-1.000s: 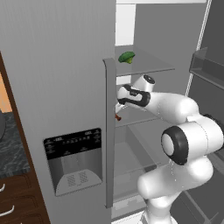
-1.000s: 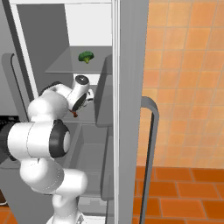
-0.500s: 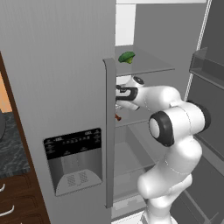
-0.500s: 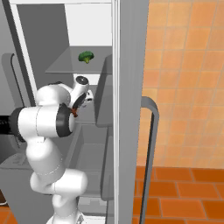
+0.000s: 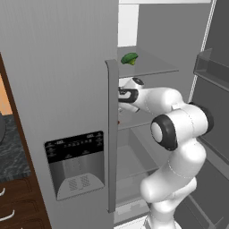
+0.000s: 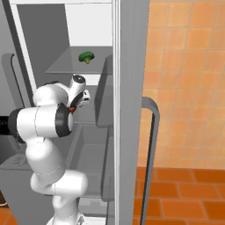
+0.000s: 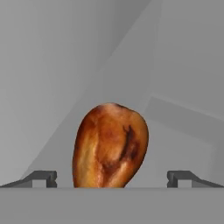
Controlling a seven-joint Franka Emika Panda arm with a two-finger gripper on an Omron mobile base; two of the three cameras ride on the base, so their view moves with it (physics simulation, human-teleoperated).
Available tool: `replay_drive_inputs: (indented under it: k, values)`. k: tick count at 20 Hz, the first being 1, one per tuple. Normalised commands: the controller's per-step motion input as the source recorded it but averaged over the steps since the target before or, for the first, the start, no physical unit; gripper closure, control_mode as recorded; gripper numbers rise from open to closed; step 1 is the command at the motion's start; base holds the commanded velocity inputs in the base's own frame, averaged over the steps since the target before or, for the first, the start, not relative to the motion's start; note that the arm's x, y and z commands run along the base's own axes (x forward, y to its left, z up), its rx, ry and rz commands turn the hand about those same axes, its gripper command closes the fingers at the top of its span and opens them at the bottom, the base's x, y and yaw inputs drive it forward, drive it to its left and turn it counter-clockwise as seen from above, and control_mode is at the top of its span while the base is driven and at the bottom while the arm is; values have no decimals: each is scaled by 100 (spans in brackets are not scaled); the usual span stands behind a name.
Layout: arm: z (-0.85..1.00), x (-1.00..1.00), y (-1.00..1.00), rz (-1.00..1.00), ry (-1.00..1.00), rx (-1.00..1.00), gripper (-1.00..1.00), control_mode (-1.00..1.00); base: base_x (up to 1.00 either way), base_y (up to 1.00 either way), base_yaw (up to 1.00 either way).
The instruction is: Place one broccoli and one chicken drumstick in each tupperware on the nearby counter, to pack two identical lunches.
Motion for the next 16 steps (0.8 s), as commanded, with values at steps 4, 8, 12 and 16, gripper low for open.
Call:
replay_drive_inputs:
  k: [4,8,12,16]
  values:
    - [-2,10,0,0,0,0,-100,-100,0,0,0]
    - [-29,9,10,0,5,0,-100,-100,0,0,0]
    - [-53,10,10,-1,3,0,-100,-100,0,0,0]
    - [-59,15,23,-3,1,0,100,-100,0,0,0]
